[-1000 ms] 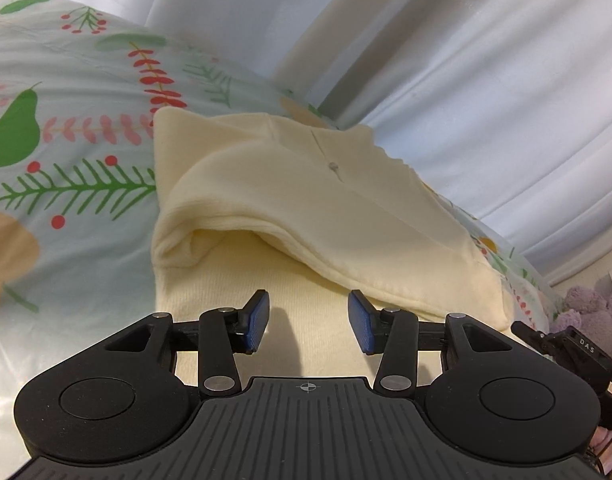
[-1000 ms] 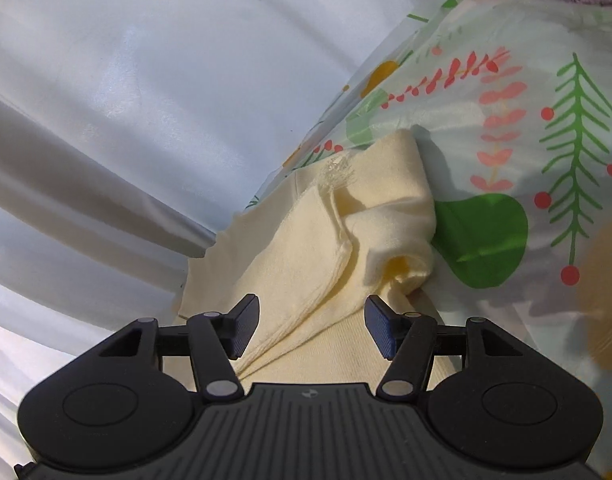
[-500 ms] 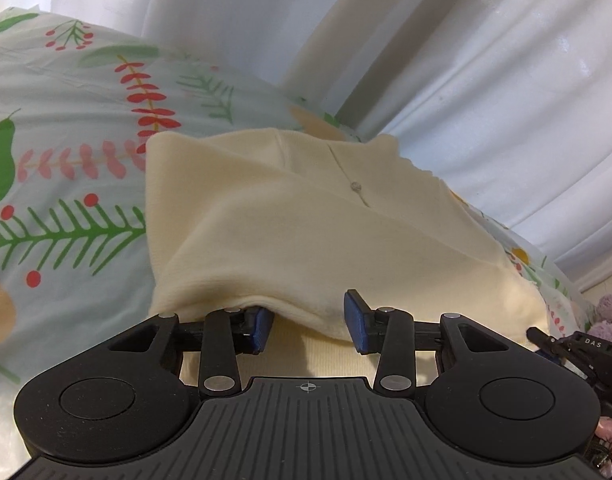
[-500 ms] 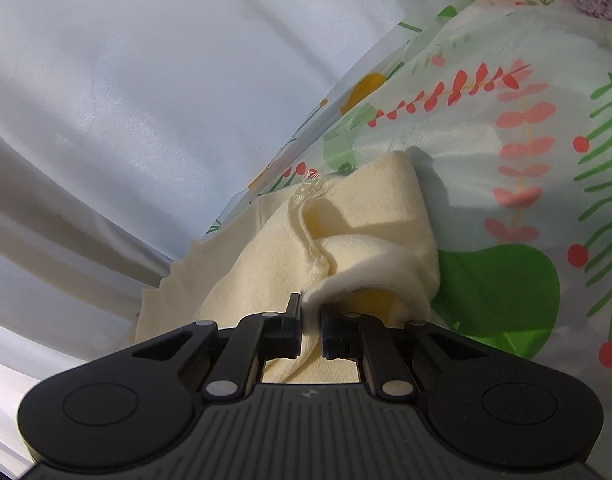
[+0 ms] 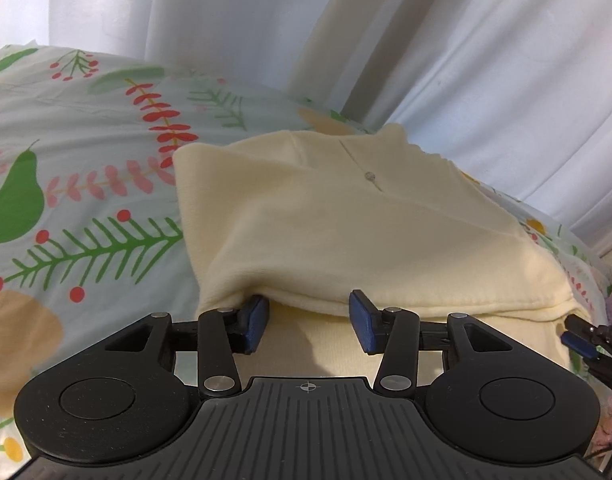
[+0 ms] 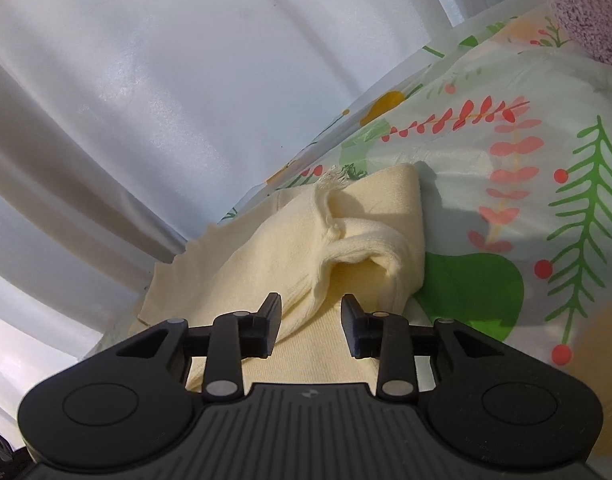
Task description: Fold small clothes
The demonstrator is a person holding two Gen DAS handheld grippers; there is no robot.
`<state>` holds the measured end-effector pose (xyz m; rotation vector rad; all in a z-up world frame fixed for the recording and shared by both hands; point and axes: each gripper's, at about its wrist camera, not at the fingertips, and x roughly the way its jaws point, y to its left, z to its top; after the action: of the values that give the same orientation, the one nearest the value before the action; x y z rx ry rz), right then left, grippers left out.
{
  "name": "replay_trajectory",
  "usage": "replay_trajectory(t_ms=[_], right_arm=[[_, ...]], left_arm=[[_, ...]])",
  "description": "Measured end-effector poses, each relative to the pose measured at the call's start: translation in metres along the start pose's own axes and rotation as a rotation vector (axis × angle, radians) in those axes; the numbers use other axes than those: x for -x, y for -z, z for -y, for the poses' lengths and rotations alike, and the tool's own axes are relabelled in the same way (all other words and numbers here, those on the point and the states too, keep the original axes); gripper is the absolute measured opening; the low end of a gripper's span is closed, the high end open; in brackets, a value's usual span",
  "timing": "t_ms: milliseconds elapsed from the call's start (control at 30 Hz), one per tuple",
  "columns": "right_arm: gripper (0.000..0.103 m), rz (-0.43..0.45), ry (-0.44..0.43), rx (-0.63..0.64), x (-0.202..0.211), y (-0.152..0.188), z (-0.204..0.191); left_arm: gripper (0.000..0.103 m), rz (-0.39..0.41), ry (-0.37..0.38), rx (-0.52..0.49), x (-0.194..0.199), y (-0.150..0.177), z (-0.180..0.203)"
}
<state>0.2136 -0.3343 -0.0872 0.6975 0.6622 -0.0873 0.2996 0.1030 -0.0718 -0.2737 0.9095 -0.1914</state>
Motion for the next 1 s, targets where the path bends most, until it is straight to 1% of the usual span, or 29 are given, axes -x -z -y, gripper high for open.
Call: replay_trajectory(t_ms=[67, 100, 133, 200, 233, 300, 333, 367, 400, 467, 500, 533, 567, 600, 700, 767, 867, 933, 1000], right_arm=[[0.029, -0.004, 0.036, 0.05, -0.002, 0.002, -0.001], [0.021, 0.004, 0.055, 0.062, -0.001, 0.001, 0.0], [0.017, 0.019, 0.074, 0.065, 0.0, -0.001, 0.002], [0.017, 0.062, 0.125, 0.037, 0.004, -0.006, 0.009], [0.016, 0.073, 0.126, 0.016, 0.005, -0.008, 0.013], [0.014, 0.065, 0.114, -0.031, 0.008, -0.01, 0.02], [0.014, 0.062, 0.114, -0.031, 0.011, -0.009, 0.019], [0.015, 0.063, 0.114, -0.009, 0.015, -0.008, 0.017], [0.017, 0.07, 0.114, 0.025, 0.021, -0.005, 0.012], [0.026, 0.077, 0.105, 0.109, 0.032, 0.0, 0.003], [0.034, 0.076, 0.1, 0.148, 0.037, 0.004, -0.001], [0.041, 0.075, 0.1, 0.185, 0.043, 0.008, -0.004], [0.042, 0.073, 0.103, 0.216, 0.048, 0.011, -0.007], [0.044, 0.07, 0.104, 0.241, 0.053, 0.014, -0.009], [0.049, 0.063, 0.089, 0.286, 0.07, 0.022, -0.013], [0.05, 0.067, 0.085, 0.33, 0.084, 0.029, -0.016], [0.052, 0.053, 0.079, 0.408, 0.106, 0.044, -0.022], [0.052, 0.023, 0.056, 0.451, 0.123, 0.056, -0.022], [0.052, -0.01, 0.026, 0.457, 0.137, 0.066, -0.019]], left_arm=[[0.047, 0.006, 0.012, 0.018, -0.001, -0.003, -0.006], [0.046, 0.005, 0.014, 0.028, -0.002, -0.005, -0.007], [0.046, 0.002, 0.018, 0.034, -0.002, -0.006, -0.009], [0.046, -0.006, 0.027, 0.051, -0.002, -0.007, -0.012], [0.046, -0.01, 0.029, 0.062, -0.002, -0.008, -0.013], [0.047, -0.024, 0.031, 0.089, 0.0, -0.008, -0.015], [0.048, -0.031, 0.027, 0.096, 0.002, -0.007, -0.015], [0.053, -0.036, 0.024, 0.094, 0.004, -0.006, -0.014], [0.057, -0.04, 0.02, 0.086, 0.006, -0.006, -0.013], [0.059, -0.053, -0.001, 0.059, 0.009, -0.003, -0.008], [0.06, -0.055, -0.012, 0.051, 0.009, -0.002, -0.007], [0.06, -0.058, -0.027, 0.041, 0.011, -0.001, -0.004], [0.063, -0.059, -0.036, 0.034, 0.014, 0.001, -0.002], [0.067, -0.058, -0.042, 0.031, 0.015, 0.001, 0.0], [0.074, -0.044, -0.075, 0.013, 0.025, 0.005, 0.006], [0.079, -0.034, -0.115, -0.012, 0.031, 0.009, 0.01], [0.08, -0.029, -0.17, -0.065, 0.044, 0.017, 0.017], [0.08, -0.032, -0.184, -0.081, 0.054, 0.025, 0.018], [0.081, -0.036, -0.179, -0.084, 0.066, 0.035, 0.018]])
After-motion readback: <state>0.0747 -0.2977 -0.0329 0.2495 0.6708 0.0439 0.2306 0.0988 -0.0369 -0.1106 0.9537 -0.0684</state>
